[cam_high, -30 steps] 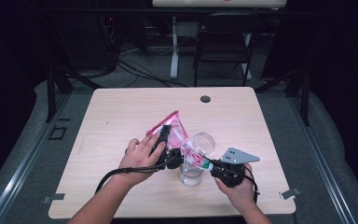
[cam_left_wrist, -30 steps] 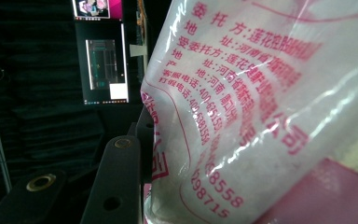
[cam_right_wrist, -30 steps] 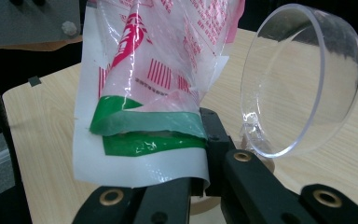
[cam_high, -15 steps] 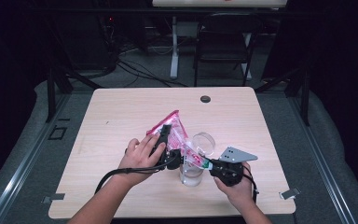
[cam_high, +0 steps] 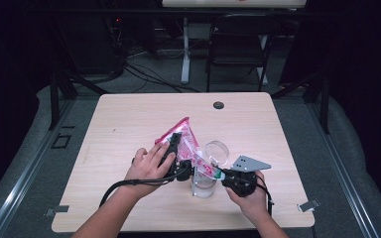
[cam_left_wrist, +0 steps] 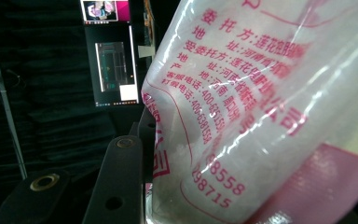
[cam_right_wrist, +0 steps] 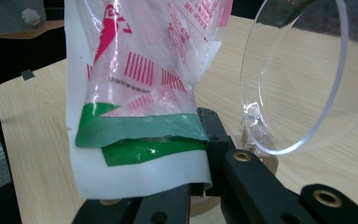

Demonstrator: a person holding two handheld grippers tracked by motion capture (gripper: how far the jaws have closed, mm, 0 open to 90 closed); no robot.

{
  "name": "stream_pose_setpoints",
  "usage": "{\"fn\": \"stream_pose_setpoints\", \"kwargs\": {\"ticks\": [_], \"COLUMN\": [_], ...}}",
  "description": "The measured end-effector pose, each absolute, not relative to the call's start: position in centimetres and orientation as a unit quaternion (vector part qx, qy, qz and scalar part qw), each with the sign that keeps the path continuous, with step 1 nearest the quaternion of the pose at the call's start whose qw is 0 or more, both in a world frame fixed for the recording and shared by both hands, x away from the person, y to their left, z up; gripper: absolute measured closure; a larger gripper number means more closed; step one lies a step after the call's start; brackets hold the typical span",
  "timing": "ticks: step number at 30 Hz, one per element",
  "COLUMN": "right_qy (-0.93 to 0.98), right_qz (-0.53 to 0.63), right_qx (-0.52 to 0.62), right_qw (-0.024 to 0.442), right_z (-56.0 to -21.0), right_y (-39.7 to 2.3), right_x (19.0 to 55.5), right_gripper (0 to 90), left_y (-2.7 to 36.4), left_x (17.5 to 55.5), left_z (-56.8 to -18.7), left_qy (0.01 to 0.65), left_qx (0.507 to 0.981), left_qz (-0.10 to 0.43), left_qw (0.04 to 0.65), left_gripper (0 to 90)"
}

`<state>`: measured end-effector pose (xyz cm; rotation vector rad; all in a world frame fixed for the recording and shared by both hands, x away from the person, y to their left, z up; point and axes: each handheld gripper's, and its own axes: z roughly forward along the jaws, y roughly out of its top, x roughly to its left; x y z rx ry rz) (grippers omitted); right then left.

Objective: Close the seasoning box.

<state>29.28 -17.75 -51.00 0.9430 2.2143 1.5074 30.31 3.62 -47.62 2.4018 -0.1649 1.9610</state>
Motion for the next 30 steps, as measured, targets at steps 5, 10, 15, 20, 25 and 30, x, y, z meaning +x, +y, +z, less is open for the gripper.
{"fn": "stream_pose_setpoints", "kwargs": {"ticks": [5,10,15,20,25,30], "right_qy": [0.771,0.772,0.773,0.773,0.773,0.773], "right_qz": [0.525,0.524,0.523,0.523,0.523,0.523], "right_qx": [0.328,0.328,0.328,0.328,0.328,0.329], "right_qw": [0.15,0.149,0.148,0.148,0.147,0.147], "right_z": [-51.05,-51.09,-51.12,-51.12,-51.13,-51.16], "right_y": [-17.74,-17.68,-17.63,-17.64,-17.64,-17.64], "right_x": [29.34,29.38,29.38,29.41,29.44,29.49], "right_gripper": [90.0,90.0,90.0,90.0,90.0,90.0], "left_y": [3.62,3.69,3.72,3.71,3.66,3.65], "left_x": [30.3,30.28,30.25,30.24,30.19,30.2], "left_z": [-47.55,-47.58,-47.61,-47.56,-47.5,-47.49], "left_qy": [-0.056,-0.054,-0.055,-0.055,-0.057,-0.056], "left_qx": [0.771,0.771,0.771,0.769,0.766,0.766], "left_qz": [0.635,0.634,0.634,0.636,0.64,0.64], "left_qw": [0.018,0.019,0.017,0.02,0.019,0.019], "left_gripper": [65.0,65.1,65.0,65.0,65.0,65.0]}}
